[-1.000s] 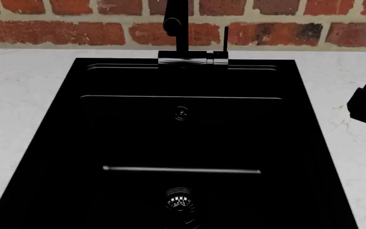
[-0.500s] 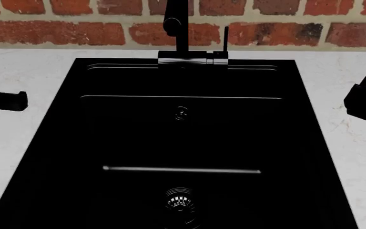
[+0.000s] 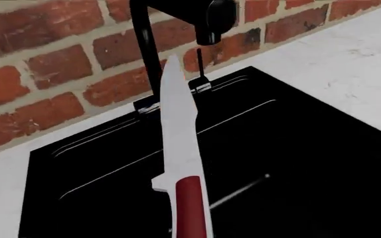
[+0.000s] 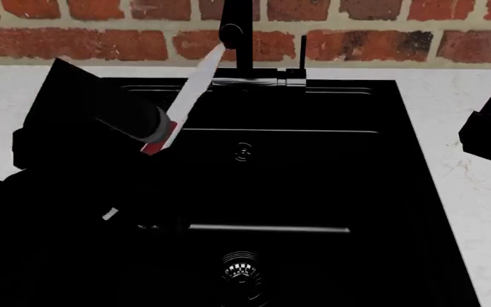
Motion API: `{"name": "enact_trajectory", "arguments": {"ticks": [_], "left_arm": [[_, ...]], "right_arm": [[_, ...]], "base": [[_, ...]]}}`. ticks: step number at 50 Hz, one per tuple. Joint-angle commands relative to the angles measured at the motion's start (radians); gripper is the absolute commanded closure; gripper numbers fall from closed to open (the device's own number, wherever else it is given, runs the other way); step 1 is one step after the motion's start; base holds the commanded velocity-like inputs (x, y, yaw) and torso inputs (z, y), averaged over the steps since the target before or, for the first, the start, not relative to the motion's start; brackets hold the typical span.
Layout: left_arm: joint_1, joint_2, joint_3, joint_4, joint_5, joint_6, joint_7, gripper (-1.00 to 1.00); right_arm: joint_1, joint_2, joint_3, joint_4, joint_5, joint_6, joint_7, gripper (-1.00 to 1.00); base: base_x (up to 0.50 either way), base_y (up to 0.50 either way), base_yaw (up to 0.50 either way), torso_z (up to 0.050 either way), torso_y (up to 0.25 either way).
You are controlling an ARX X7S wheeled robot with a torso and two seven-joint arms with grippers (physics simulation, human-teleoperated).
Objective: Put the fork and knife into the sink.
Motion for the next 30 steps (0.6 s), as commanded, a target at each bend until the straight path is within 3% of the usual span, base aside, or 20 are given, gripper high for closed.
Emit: {"name": "enact_trajectory", "arguments": {"ticks": [1,8,17,30], "left_arm": [[0.006,0.059,0.158,-0.109,0.15,0.069,0.223,1.0],[-0.004,0.079,0.306,-0.19,0.283,0.152,0.399,1.0],[-0.015,0.163,0.341,-0.368,0.312,0.23,0.534,1.0],[-0.014,0.273,0.411,-0.541,0.328,0.267,0.641,1.0]], "right_arm": [[0.0,-0.003,-0.01,0.007,-0.009,-0.012,-0.011,-1.0],[-0.007,-0.006,-0.013,0.005,-0.012,-0.018,-0.012,-1.0],[-0.002,-0.014,-0.023,0.01,-0.013,-0.022,-0.01,-1.0],[-0.003,-0.008,-0.023,0.012,-0.009,-0.026,-0.014,-1.0]], "base": [[0.0,0.0,0.0,0.0,0.0],[0.0,0.0,0.0,0.0,0.0],[0.0,0.0,0.0,0.0,0.0],[0.0,0.0,0.0,0.0,0.0]]}}
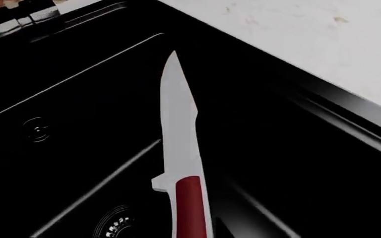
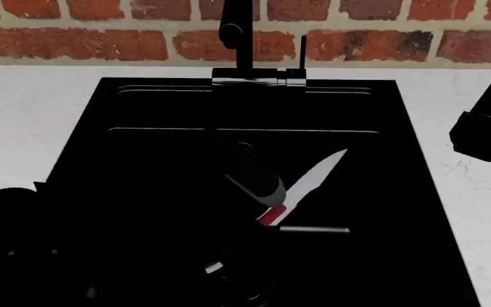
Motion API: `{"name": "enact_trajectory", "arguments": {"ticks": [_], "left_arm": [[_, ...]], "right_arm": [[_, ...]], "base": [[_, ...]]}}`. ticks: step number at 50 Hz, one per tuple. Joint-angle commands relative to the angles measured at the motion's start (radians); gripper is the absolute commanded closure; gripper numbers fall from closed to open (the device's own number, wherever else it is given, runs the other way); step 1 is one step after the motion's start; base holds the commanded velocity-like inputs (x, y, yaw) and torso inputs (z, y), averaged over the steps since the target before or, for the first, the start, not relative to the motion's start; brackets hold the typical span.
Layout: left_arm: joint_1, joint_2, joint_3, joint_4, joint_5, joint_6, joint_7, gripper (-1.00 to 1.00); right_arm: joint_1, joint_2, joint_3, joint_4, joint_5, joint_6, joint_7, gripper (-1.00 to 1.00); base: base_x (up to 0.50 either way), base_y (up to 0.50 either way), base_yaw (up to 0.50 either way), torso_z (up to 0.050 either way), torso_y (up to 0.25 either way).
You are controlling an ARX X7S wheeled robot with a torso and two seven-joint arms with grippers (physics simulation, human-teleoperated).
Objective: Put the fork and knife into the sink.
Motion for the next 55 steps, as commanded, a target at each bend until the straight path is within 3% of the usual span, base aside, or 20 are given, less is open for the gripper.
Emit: {"name": "enact_trajectory", "arguments": {"ticks": [1,20,33,34,48,55], "left_arm": [[-0.003,0.086,0.087,-0.157,0.046,0.05,0.116,1.0],[0.04,0.103,0.208,-0.257,0.115,0.102,0.172,1.0],[0.042,0.101,0.216,-0.273,0.105,0.11,0.172,1.0],[0.041,0.096,0.214,-0.259,0.098,0.106,0.174,-1.0],[0.03,0.07,0.201,-0.201,0.062,0.082,0.148,-1.0],[-0.014,0.008,0.131,-0.037,-0.003,0.028,0.051,-1.0]], "right_arm": [[-0.001,0.002,0.001,0.001,0.003,-0.004,-0.002,-1.0],[-0.02,0.007,0.018,-0.021,0.027,-0.002,0.016,-1.0],[-0.026,0.006,0.014,-0.02,0.024,-0.008,0.015,-1.0],[-0.025,0.006,0.013,-0.02,0.026,-0.007,0.017,-1.0],[-0.01,0.005,0.001,-0.017,0.032,-0.005,0.022,-1.0],[-0.008,0.008,0.001,-0.019,0.038,-0.004,0.027,-1.0]], "base": [[0.0,0.0,0.0,0.0,0.0],[0.0,0.0,0.0,0.0,0.0],[0.0,0.0,0.0,0.0,0.0],[0.0,0.0,0.0,0.0,0.0],[0.0,0.0,0.0,0.0,0.0],[0.0,0.0,0.0,0.0,0.0]]}}
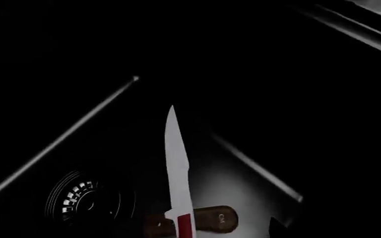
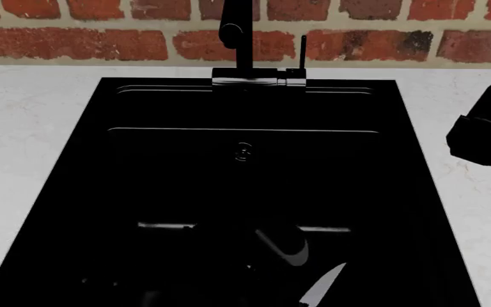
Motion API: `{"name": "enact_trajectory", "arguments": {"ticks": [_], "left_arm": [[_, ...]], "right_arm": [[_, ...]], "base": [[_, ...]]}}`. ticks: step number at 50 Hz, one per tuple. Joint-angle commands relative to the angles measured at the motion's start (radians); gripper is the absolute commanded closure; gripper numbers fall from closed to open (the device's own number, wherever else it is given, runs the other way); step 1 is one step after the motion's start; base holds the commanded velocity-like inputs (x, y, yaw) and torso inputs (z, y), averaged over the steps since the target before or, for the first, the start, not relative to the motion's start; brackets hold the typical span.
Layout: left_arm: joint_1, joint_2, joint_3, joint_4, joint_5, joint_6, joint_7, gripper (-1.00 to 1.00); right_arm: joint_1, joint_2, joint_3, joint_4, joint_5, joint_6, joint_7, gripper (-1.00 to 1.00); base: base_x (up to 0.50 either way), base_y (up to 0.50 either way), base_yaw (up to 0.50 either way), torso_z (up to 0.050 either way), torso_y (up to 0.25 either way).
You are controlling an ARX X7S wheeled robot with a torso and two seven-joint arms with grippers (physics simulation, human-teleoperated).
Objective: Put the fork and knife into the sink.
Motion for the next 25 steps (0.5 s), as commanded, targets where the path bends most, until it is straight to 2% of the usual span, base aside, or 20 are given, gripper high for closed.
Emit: {"name": "enact_trajectory", "arguments": {"ticks": [1,7,15,20,25], "left_arm": [[-0.04,-0.063,-0.073,0.155,-0.069,-0.046,-0.101,-1.0],[-0.08,-0.13,-0.165,0.311,-0.125,-0.066,-0.207,-1.0],[-0.117,-0.172,-0.294,0.4,-0.207,-0.077,-0.349,-1.0],[-0.118,-0.209,-0.367,0.464,-0.25,-0.093,-0.491,-1.0],[-0.082,-0.261,-0.376,0.545,-0.209,-0.106,-0.654,-1.0]], "right_arm": [[0.005,0.002,-0.002,-0.001,0.008,0.002,0.006,-1.0],[0.003,0.001,-0.005,0.0,0.005,-0.004,0.002,-1.0],[0.006,0.003,-0.008,0.004,0.004,-0.008,-0.001,-1.0],[-0.004,0.001,-0.006,0.001,-0.001,-0.016,-0.005,-1.0],[-0.001,0.003,-0.009,0.0,0.002,-0.015,-0.004,-1.0]], "base": [[0.0,0.0,0.0,0.0,0.0],[0.0,0.0,0.0,0.0,0.0],[0.0,0.0,0.0,0.0,0.0],[0.0,0.0,0.0,0.0,0.0],[0.0,0.0,0.0,0.0,0.0]]}}
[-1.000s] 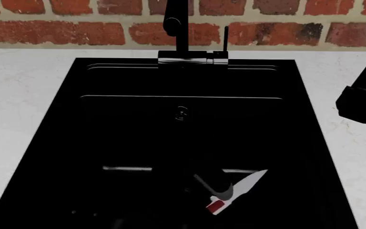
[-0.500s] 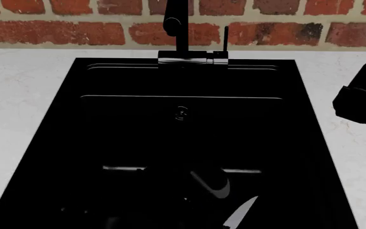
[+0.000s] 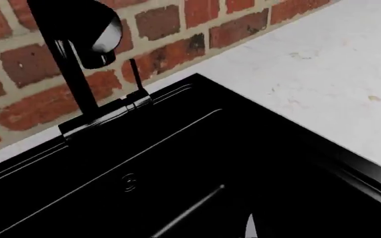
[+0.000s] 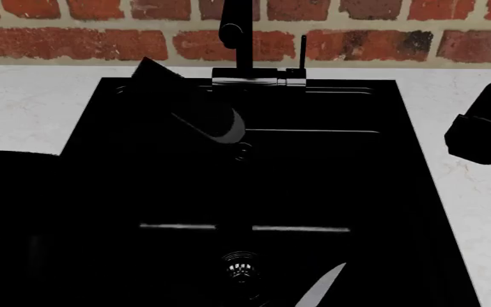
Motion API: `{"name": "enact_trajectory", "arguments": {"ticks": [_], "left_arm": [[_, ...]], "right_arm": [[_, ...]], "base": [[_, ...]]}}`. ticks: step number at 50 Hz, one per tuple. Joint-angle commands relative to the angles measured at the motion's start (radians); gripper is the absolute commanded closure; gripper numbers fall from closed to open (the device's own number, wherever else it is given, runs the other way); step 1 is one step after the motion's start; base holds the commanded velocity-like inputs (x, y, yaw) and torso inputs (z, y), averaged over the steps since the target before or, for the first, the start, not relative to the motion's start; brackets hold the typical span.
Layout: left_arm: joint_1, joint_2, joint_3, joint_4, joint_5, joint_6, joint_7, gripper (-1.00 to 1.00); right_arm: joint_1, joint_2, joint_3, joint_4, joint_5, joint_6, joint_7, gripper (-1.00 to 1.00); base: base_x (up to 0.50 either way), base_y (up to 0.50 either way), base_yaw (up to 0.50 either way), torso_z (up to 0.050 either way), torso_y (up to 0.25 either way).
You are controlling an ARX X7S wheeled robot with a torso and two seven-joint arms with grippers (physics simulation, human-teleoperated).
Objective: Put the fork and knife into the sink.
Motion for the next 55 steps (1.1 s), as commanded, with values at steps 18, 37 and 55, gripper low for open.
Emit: {"name": "enact_trajectory", "arguments": {"ticks": [18,37,55], "left_arm": [[0.1,-0.272,-0.321,0.256,-0.559,-0.139,-0.93,-1.0],[0.12,-0.583,-0.13,0.344,-0.805,0.248,-1.108,-1.0],[0.075,-0.737,0.09,0.306,-0.912,0.54,-1.067,-1.0]], "right_arm": [[-0.009,0.005,-0.016,0.016,-0.018,-0.022,-0.028,-1.0],[-0.055,0.003,0.006,0.008,-0.018,-0.042,-0.032,-1.0],[-0.083,-0.013,-0.005,0.024,-0.04,-0.068,-0.05,-1.0]], "base": [[0.0,0.0,0.0,0.0,0.0],[0.0,0.0,0.0,0.0,0.0],[0.0,0.0,0.0,0.0,0.0]]}}
